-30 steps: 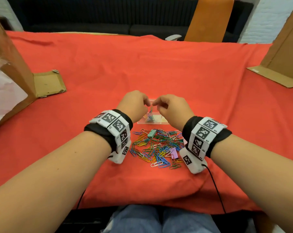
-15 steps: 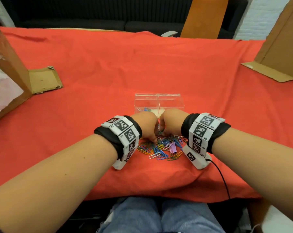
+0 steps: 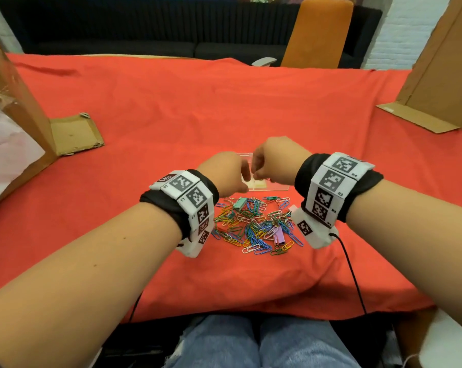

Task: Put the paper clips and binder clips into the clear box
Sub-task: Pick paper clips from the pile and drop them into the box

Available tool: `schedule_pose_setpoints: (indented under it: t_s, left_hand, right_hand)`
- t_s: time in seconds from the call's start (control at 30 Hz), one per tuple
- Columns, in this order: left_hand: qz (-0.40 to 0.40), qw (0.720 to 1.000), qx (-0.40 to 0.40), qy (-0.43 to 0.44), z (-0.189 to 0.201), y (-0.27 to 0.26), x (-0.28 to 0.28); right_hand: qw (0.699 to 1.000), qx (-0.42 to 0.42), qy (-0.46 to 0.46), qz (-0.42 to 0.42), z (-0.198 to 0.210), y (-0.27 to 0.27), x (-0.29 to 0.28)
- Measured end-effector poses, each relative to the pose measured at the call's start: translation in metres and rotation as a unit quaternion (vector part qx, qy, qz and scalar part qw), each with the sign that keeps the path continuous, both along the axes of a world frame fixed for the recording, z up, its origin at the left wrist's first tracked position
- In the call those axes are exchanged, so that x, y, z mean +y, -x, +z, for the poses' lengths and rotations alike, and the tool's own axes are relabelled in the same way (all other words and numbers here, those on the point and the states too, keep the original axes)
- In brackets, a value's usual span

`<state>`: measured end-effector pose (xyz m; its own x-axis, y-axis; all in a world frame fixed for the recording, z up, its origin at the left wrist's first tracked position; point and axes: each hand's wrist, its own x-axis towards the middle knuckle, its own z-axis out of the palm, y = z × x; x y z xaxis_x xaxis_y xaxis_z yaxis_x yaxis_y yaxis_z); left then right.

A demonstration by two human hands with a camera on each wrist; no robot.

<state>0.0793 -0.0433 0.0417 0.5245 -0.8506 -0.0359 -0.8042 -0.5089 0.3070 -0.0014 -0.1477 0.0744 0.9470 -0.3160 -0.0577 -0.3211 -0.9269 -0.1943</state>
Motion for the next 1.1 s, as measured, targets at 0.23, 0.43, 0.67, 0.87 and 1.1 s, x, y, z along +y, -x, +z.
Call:
schedule_pose_setpoints:
  t_s: [0.23, 0.43, 0.67, 0.87, 1.1]
  left_hand:
    - [0.056, 0.998, -0.04, 0.013, 0.009, -0.026, -0.008]
    - [0.046, 0.998, -0.022, -0.047, 0.003, -0.036, -0.016]
    - [-0.002, 0.995, -0.017, -0.095, 0.0, -0.016, -0.003]
    - [-0.005, 0.968, 0.057, -0.243, -0.014, -0.006, 0.009]
    - [0.021, 0.969, 0.077, -0.233, -0.018, -0.003, 0.013]
  right_hand:
    - [0.99, -0.132, -0.029, -0.049, -0.007, -0.029, -0.012]
    - [0.992, -0.085, -0.067, -0.057, -0.031, -0.044, -0.019]
    - [0.999, -0.015, -0.039, -0.015, -0.022, -0.022, -0.024]
    - [0.973, 0.225, -0.043, 0.016, -0.037, -0.008, -0.006]
    - [0.968, 0.245, 0.046, 0.028, -0.048, -0.01, 0.01]
